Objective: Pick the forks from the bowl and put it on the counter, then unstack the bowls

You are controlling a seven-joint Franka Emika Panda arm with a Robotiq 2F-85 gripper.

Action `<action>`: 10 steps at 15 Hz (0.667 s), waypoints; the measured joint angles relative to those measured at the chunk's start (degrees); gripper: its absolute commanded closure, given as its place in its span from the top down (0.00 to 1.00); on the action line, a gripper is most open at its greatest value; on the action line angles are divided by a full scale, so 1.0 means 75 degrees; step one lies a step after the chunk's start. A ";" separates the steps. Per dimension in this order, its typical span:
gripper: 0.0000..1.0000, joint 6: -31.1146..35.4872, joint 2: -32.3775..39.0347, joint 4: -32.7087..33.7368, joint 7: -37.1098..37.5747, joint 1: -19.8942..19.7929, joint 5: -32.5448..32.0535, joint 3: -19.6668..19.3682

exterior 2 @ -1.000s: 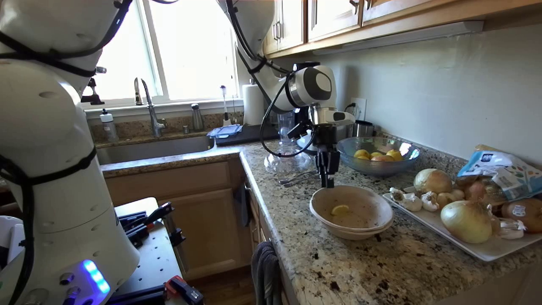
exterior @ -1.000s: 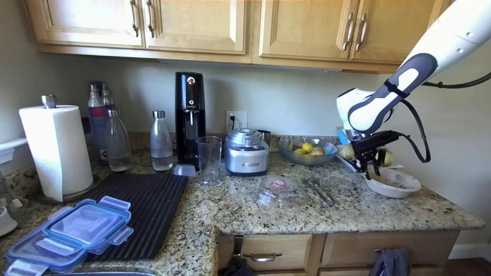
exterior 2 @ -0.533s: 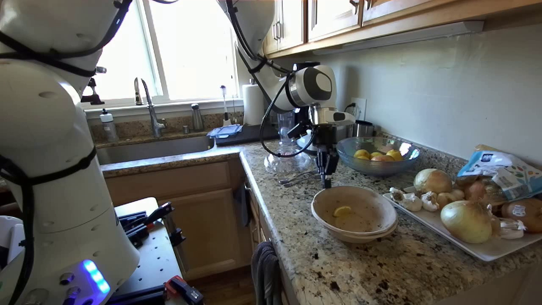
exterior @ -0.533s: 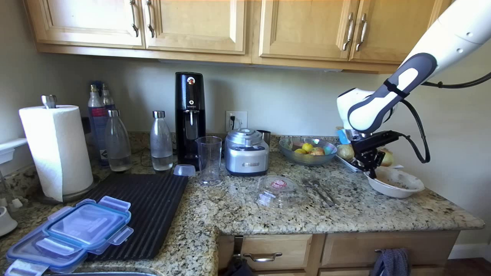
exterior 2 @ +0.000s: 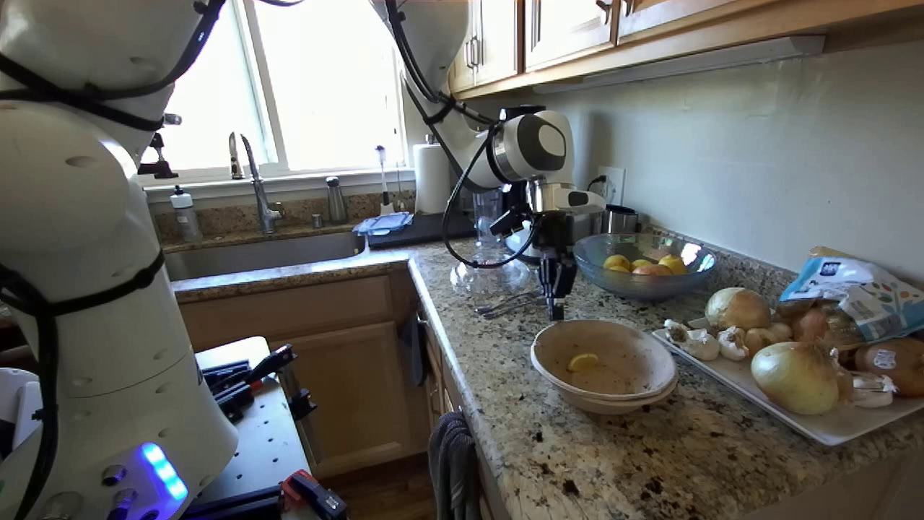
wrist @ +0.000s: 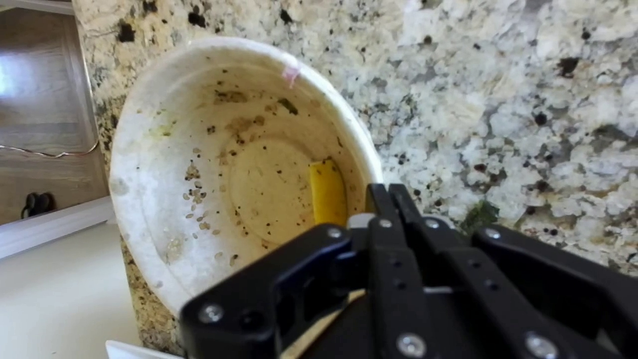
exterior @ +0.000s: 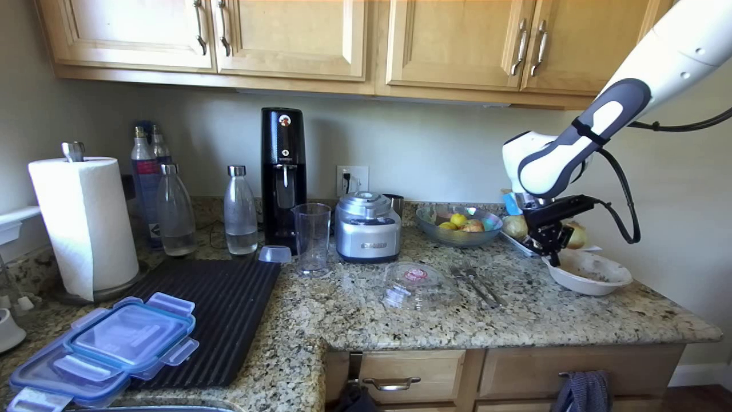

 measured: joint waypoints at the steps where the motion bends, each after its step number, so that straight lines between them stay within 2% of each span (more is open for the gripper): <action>1: 0.06 0.0003 -0.0009 0.0006 0.0000 0.0000 0.0000 0.0000; 5: 0.07 0.0004 -0.0141 0.0008 0.0000 0.0000 -0.0011 0.0000; 6: 0.32 0.0004 -0.0176 0.0008 0.0000 0.0001 -0.0012 0.0000; 8: 0.33 -0.0004 -0.0232 0.0007 -0.0010 0.0001 -0.0012 0.0002; 10: 0.44 -0.0008 -0.0261 0.0006 -0.0138 -0.0005 0.0005 0.0006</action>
